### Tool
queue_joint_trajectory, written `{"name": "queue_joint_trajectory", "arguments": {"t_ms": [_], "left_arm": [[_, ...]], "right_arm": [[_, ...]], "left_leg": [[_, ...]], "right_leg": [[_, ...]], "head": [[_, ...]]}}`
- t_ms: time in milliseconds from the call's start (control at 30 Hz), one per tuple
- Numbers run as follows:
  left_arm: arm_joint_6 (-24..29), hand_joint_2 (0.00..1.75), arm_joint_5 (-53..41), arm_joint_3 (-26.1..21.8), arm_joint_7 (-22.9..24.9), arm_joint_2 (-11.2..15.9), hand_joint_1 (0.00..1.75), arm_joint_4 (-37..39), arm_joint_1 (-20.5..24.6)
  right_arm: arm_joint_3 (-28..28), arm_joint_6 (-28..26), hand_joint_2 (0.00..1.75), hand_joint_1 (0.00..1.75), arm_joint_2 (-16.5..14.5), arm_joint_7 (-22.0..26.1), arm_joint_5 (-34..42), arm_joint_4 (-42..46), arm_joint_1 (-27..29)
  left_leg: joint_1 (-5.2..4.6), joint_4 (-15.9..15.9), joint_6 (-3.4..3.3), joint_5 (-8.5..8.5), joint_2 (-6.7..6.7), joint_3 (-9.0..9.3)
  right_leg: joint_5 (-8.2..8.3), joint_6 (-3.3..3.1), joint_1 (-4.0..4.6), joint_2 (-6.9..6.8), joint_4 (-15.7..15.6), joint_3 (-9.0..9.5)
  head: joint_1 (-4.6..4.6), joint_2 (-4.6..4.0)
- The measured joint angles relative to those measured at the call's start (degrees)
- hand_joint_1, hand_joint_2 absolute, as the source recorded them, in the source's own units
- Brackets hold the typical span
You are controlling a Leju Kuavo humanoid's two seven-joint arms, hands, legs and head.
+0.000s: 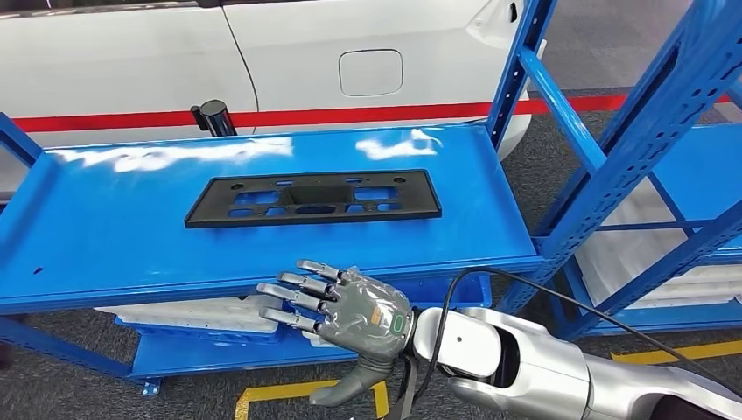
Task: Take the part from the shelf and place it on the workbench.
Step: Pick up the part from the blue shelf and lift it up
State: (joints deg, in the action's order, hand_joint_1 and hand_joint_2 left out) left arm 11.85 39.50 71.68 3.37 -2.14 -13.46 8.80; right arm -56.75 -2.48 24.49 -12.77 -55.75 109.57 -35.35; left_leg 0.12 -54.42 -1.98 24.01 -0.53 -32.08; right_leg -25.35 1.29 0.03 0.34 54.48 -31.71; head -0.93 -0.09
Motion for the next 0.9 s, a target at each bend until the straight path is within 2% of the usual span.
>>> {"name": "queue_joint_trajectory", "arguments": {"t_ms": [67, 100, 200, 233, 267, 300, 367, 400, 433, 467, 567, 600, 633, 700, 733, 767, 800, 833, 900], "left_arm": [[-0.08, 0.0, -0.34, 0.01, 0.1, -0.07, 0.0, 0.0, 0.01], [-0.13, 0.0, -0.5, 0.02, 0.15, -0.11, 0.0, 0.0, 0.1], [-0.46, 0.0, -1.03, 0.22, 0.3, -0.3, 0.0, 0.0, 0.6], [-0.65, 0.0, -1.17, 0.36, 0.4, -0.38, 0.0, 0.0, 0.74], [-0.81, 0.0, -1.31, 0.52, 0.54, -0.44, 0.0, 0.0, 0.85], [-0.97, 0.0, -1.44, 0.68, 0.68, -0.54, 0.0, 0.0, 0.93], [-1.23, 0.0, -1.77, 0.98, 0.91, -0.72, 0.0, 0.0, 1.11], [-1.34, 0.0, -1.98, 1.11, 1.02, -0.81, 0.0, 0.0, 1.25], [-1.47, 0.0, -2.2, 1.22, 1.11, -0.89, 0.0, 0.0, 1.39], [-1.6, 0.0, -2.36, 1.32, 1.21, -0.95, 0.0, 0.0, 1.5], [-1.99, 0.0, -2.7, 1.5, 1.49, -1.06, 0.0, 0.0, 1.7], [-2.07, 0.0, -2.85, 1.6, 1.56, -1.08, 0.0, 0.0, 1.78], [-2.12, 0.0, -2.99, 1.71, 1.63, -1.09, 0.0, 0.0, 1.88], [-2.18, 0.0, -3.23, 1.97, 1.73, -1.12, 0.0, 0.0, 2.0], [-2.22, 0.0, -3.3, 2.1, 1.78, -1.13, 0.0, 0.0, 1.99], [-2.26, 0.0, -3.36, 2.22, 1.83, -1.13, 0.0, 0.0, 1.94], [-2.28, 0.0, -3.41, 2.31, 1.89, -1.14, 0.0, 0.0, 1.91], [-2.31, 0.0, -3.45, 2.37, 1.95, -1.14, 0.0, 0.0, 1.91], [-2.37, 0.0, -3.58, 2.47, 2.04, -1.12, 0.0, 0.0, 2.09]], "right_arm": [[-0.04, 0.06, 0.0, 0.0, -0.24, 0.11, 0.01, -0.02, -0.34], [-0.11, 0.15, 0.0, 0.0, -0.42, 0.21, 0.01, -0.08, -0.7], [-0.64, 0.95, 0.0, 0.0, -1.35, 0.59, 0.3, -0.9, -1.76], [-0.94, 1.32, 0.0, 0.0, -1.83, 0.71, 0.46, -1.43, -2.11], [-1.31, 1.64, 0.0, 0.0, -2.43, 0.84, 0.69, -2.1, -2.6], [-1.68, 1.89, 0.0, 0.0, -3.07, 0.96, 0.92, -2.88, -3.25], [-2.37, 2.16, 0.0, 0.0, -4.44, 1.14, 1.56, -4.9, -4.77], [-2.69, 2.18, 0.0, 0.0, -5.2, 1.2, 1.91, -5.99, -5.47], [-3.02, 2.15, 0.0, 0.0, -5.97, 1.28, 2.32, -7.22, -6.06], [-3.34, 2.08, 0.0, 0.0, -6.71, 1.37, 2.71, -8.43, -6.53], [-4.28, 1.8, 0.0, 0.0, -8.64, 1.57, 3.95, -12.12, -7.9], [-4.51, 1.7, 0.0, 0.0, -9.19, 1.62, 4.33, -13.19, -8.42], [-4.73, 1.56, 0.0, 0.0, -9.8, 1.67, 4.76, -14.33, -8.9], [-5.1, 1.31, 0.0, 0.0, -10.77, 1.76, 5.39, -16.39, -9.51], [-5.32, 1.2, 0.0, 0.0, -11.16, 1.79, 5.66, -17.38, -9.62], [-5.51, 1.13, 0.0, 0.0, -11.39, 1.81, 5.82, -18.15, -9.67], [-5.67, 1.06, 0.0, 0.0, -11.66, 1.83, 6.0, -18.85, -9.74], [-5.79, 0.96, 0.0, 0.0, -11.97, 1.84, 6.24, -19.62, -9.9], [-5.9, 0.66, 0.0, 0.0, -12.85, 1.85, 6.73, -21.5, -10.58]], "left_leg": [[0.22, 0.48, -0.47, -0.27, 0.0, 0.3], [0.37, 0.73, -0.73, -0.39, 0.03, 0.47], [0.54, 0.89, -1.05, -0.39, 0.1, 0.63], [0.58, 0.88, -1.03, -0.36, 0.09, 0.64], [0.66, 0.85, -0.97, -0.3, 0.05, 0.69], [0.77, 0.82, -0.86, -0.22, 0.0, 0.78], [0.95, 0.75, -0.37, 0.05, -0.12, 1.06], [0.93, 0.67, -0.02, 0.19, -0.17, 1.08], [0.85, 0.64, 0.37, 0.24, -0.2, 1.04], [0.8, 0.69, 0.72, 0.22, -0.21, 0.94], [1.11, 0.24, 1.62, 0.67, -0.16, 0.53], [1.21, -1.35, 1.84, 1.62, -0.09, -0.2], [1.25, -4.22, 1.99, 3.1, -0.03, -1.58], [1.18, -12.69, 2.16, 6.61, 0.04, -5.78], [1.15, -16.29, 2.16, 7.68, 0.04, -7.77], [1.09, -18.05, 2.07, 7.74, 0.04, -8.93], [1.02, -17.41, 1.87, 6.67, 0.05, -8.94], [0.91, -14.56, 1.57, 4.71, 0.05, -7.86], [0.52, -5.95, 0.76, 0.55, 0.04, -4.09]], "right_leg": [[-0.78, 0.56, -0.17, -0.04, 0.79, -0.23], [-1.94, 0.86, -0.23, -0.04, 2.61, -1.01], [-6.92, 1.61, -0.65, -0.06, 13.62, -6.32], [-7.48, 1.81, -0.85, -0.07, 16.23, -7.72], [-6.9, 2.0, -1.07, -0.07, 16.66, -8.1], [-5.35, 2.16, -1.29, -0.08, 14.85, -7.38], [-1.28, 2.48, -1.7, -0.1, 6.81, -3.56], [-0.05, 2.44, -1.71, -0.06, 3.37, -1.96], [0.52, 2.28, -1.68, -0.02, 1.17, -1.0], [0.4, 2.0, -1.53, 0.03, 0.5, -0.8], [0.53, 0.73, -1.35, 0.02, 0.32, -0.96], [0.6, 0.34, -1.37, -0.02, 0.24, -0.91], [0.62, 0.0, -1.38, -0.07, 0.17, -0.86], [0.53, -0.4, -1.11, -0.14, 0.19, -0.83], [0.49, -0.52, -0.94, -0.16, 0.21, -0.8], [0.43, -0.61, -0.76, -0.15, 0.22, -0.74], [0.36, -0.68, -0.61, -0.11, 0.22, -0.64], [0.27, -0.73, -0.47, -0.03, 0.22, -0.49], [0.05, -0.7, -0.24, 0.13, 0.23, -0.22]], "head": [[-0.02, 0.0], [-0.07, 0.0], [-0.18, 0.0], [-0.17, 0.0], [-0.17, 0.0], [-0.17, 0.0], [-0.18, 0.0], [-0.18, 0.0], [-0.16, 0.0], [-0.15, 0.0], [-0.11, 0.0], [-0.09, 0.0], [-0.07, 0.0], [-0.03, 0.0], [-0.03, 0.0], [-0.04, 0.0], [-0.04, 0.0], [-0.05, 0.0], [-0.04, 0.0]]}}
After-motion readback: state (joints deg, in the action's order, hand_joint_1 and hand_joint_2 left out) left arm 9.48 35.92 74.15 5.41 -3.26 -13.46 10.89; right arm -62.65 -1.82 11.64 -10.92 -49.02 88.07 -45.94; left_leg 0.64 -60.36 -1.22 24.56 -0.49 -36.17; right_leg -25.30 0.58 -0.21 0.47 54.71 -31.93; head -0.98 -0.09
